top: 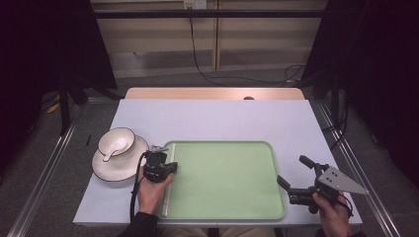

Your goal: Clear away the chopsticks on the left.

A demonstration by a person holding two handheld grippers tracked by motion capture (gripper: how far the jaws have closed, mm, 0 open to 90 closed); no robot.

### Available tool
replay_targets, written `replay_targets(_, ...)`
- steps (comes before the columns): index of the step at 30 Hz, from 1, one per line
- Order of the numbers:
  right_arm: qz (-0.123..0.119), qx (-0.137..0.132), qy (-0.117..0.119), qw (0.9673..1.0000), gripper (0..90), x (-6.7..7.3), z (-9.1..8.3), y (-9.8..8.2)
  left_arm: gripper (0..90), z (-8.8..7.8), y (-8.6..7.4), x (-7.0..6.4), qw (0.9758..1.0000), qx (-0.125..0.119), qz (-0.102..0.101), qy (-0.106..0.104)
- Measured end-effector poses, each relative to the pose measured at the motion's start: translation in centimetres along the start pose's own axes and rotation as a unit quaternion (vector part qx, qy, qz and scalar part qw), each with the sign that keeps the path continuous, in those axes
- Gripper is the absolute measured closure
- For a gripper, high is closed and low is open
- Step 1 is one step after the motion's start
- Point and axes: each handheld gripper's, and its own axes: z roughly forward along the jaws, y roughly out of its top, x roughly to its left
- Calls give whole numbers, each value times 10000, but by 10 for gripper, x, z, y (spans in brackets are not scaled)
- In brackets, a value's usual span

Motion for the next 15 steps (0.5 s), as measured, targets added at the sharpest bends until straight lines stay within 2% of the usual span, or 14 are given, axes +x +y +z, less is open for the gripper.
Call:
replay_targets(1, -6, -7, 0, 10000, 6, 0, 0, 0, 900, 0, 0, 0, 10000, -21, 34, 2)
replay_targets(3, 12, -4, -17, 10000, 6, 0, 0, 0, 900, -1, -1, -1, 9995, -136, 245, -133)
replay_targets(5, 4, -16, -26, 10000, 7, 0, 1, 0, 900, -2, 0, -3, 9989, -226, 328, -242)
replay_targets(7, 3, -25, -8, 10000, 7, 0, 1, 0, 843, -4, 1, -1, 9971, -328, 165, -673)
replay_targets(8, 20, -13, -27, 10000, 6, 0, 1, 0, 823, -6, 2, -1, 9969, -368, 211, -663)
replay_targets(9, 25, -10, -31, 10000, 6, 0, 0, 0, 783, -7, 4, 0, 9964, -364, 196, -740)
replay_targets(10, 25, -13, -31, 10000, 7, 0, 0, 0, 732, -6, 4, 0, 9957, -367, 69, -849)
replay_targets(11, 26, -16, -30, 10000, 6, 0, 0, 0, 686, -8, 7, 0, 9968, -297, 121, -733)
replay_targets(12, 25, -15, -28, 10000, 6, 0, 0, 0, 621, -9, 9, -1, 9975, -313, 265, -577)
replay_targets(14, 31, -28, -33, 10000, 6, 0, 1, 1, 529, -12, 13, -1, 9963, -438, 250, -695)
replay_targets(15, 15, -28, -3, 10000, 6, 0, 1, 1, 467, -14, 15, 0, 9964, -426, 352, -635)
